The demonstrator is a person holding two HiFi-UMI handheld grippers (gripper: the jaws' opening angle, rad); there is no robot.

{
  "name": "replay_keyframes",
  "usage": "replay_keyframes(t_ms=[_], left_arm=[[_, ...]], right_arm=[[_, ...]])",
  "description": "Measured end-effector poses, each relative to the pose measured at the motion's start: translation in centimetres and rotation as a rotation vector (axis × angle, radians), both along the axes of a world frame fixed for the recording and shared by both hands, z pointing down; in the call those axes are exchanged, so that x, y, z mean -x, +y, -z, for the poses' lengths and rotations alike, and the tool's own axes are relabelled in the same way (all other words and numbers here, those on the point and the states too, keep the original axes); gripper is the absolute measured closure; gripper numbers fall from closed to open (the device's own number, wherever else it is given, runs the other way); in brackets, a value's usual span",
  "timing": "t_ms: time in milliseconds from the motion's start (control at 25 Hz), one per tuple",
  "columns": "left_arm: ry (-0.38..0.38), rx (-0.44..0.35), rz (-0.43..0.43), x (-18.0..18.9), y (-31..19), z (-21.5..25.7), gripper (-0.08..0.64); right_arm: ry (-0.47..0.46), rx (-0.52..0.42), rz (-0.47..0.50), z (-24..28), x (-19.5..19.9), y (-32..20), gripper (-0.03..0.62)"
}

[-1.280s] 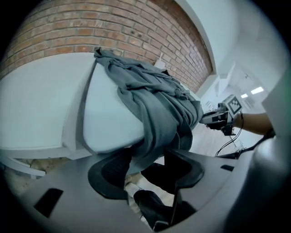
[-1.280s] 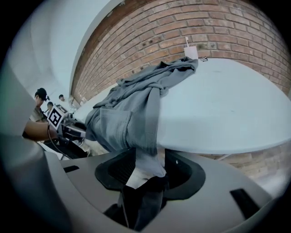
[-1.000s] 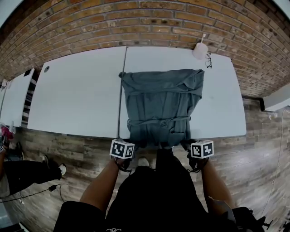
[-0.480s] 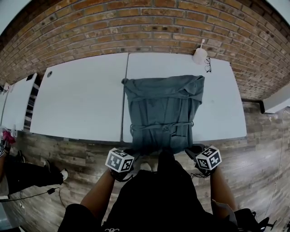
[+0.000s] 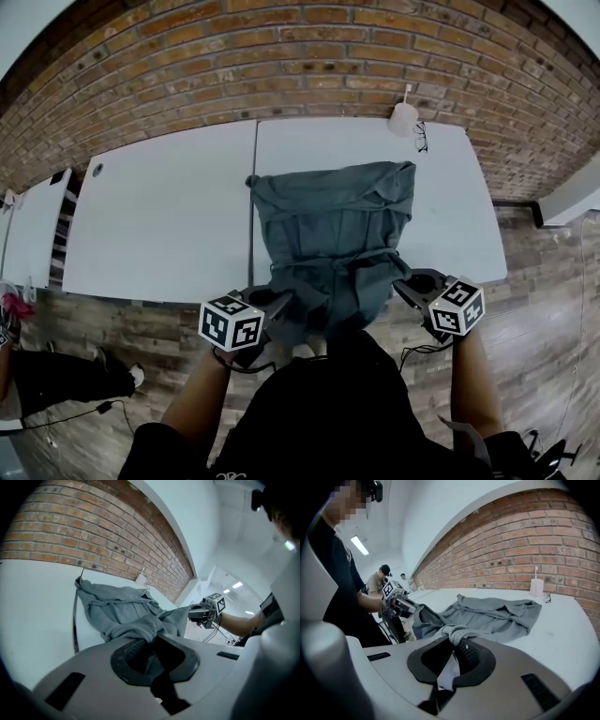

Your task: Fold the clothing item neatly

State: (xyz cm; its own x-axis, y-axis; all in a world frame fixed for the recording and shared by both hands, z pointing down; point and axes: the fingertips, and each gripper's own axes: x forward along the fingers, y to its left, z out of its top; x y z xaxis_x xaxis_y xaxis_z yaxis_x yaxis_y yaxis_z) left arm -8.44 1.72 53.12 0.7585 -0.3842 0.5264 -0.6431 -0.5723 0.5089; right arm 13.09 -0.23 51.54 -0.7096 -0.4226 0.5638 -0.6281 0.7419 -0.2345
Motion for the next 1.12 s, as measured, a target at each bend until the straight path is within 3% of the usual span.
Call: replay_keyframes(t_ms=[200, 440, 640, 840, 1000, 1120], left_arm=[[0.051, -0.032, 0.110, 1.0, -5.6, 2.6, 0.540], [0.011, -0.035, 0.246, 3.5, -11.9, 3.1, 0.539], [0.017, 0.012, 0.439, 6.4, -17.0, 2.3, 0.540], [-0.114, 0.077, 0.616, 10.7, -20.8, -1.0, 0.539], [-0.222, 0.159, 0.617, 11.7, -20.4, -5.5, 0.538], [-0.294, 0.154, 0.577, 11.5, -19.8, -7.4, 0.538]], right_arm=[[-0.047, -0.021, -0.075, 3.5, -1.9, -5.9, 0.574], [0.086, 0.007, -0.132, 2.2, -4.3, -14.2, 0.574], [0.117, 0.064, -0.220, 0.1, -5.7, -20.8, 0.574], [0.251, 0.124, -0.348, -3.9, -8.8, -25.7, 0.574], [0.310, 0.210, -0.361, -7.6, -10.1, -25.5, 0.574], [0.310, 0.210, -0.357, -8.9, -10.1, -25.1, 0.572]])
